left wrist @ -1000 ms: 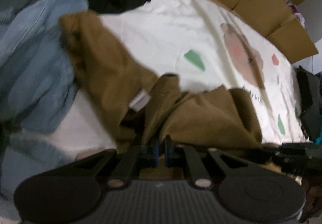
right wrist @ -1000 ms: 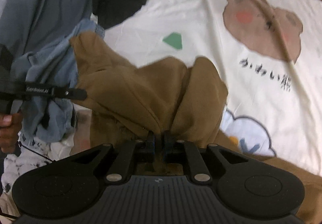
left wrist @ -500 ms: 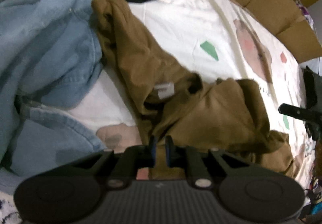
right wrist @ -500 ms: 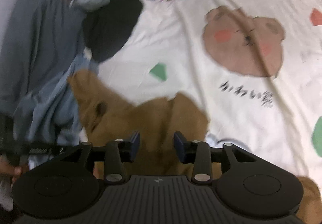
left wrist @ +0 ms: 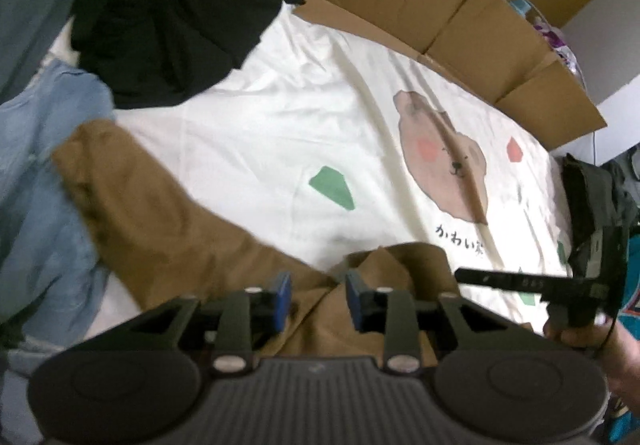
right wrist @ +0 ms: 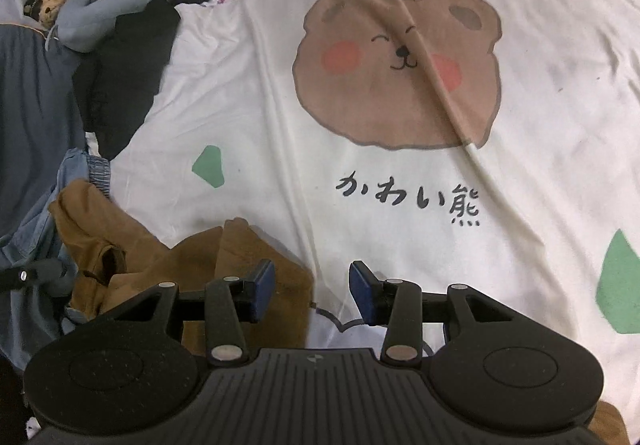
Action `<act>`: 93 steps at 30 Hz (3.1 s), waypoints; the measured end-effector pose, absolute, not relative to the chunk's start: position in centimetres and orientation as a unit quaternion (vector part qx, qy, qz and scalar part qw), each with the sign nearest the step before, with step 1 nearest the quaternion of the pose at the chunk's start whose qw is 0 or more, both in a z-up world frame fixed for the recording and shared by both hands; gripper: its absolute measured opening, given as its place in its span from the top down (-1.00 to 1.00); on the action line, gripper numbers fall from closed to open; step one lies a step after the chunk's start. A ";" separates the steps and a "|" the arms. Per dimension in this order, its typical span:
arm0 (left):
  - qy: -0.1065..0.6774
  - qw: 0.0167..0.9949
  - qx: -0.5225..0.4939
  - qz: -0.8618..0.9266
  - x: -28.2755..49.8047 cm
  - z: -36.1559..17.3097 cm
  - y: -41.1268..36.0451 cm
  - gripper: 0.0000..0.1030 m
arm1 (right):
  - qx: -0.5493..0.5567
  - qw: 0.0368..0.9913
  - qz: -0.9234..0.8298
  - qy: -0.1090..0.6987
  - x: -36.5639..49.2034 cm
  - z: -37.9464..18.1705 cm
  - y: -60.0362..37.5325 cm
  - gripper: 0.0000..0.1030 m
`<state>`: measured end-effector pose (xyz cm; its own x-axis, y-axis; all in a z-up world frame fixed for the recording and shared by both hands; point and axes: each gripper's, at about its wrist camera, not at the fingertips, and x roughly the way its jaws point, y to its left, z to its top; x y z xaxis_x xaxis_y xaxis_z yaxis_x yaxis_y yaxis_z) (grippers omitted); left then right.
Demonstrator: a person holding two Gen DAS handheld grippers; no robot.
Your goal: Fold clothes
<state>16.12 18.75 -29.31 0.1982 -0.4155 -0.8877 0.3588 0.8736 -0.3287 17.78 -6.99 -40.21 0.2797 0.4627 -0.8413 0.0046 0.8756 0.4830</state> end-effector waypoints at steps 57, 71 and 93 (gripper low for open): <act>0.608 0.709 0.077 -0.348 14.6 -34.0 8.7 0.14 | 0.140 0.756 0.225 0.599 17.7 -38.3 -15.6 0.92; 0.629 0.685 0.107 -0.353 18.1 -39.0 1.7 0.15 | 0.201 0.768 0.218 0.568 15.1 -41.0 -17.1 0.92; 0.581 0.686 0.229 -0.375 22.9 -32.8 -10.7 0.93 | 0.269 0.806 0.179 0.496 18.1 -39.8 -23.4 0.92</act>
<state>22.90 -10.65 -32.84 0.0449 -0.2481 -0.9677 0.7797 0.6143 -0.1213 18.11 -23.40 -39.76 0.4434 0.5548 -0.7040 -0.0214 0.7917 0.6105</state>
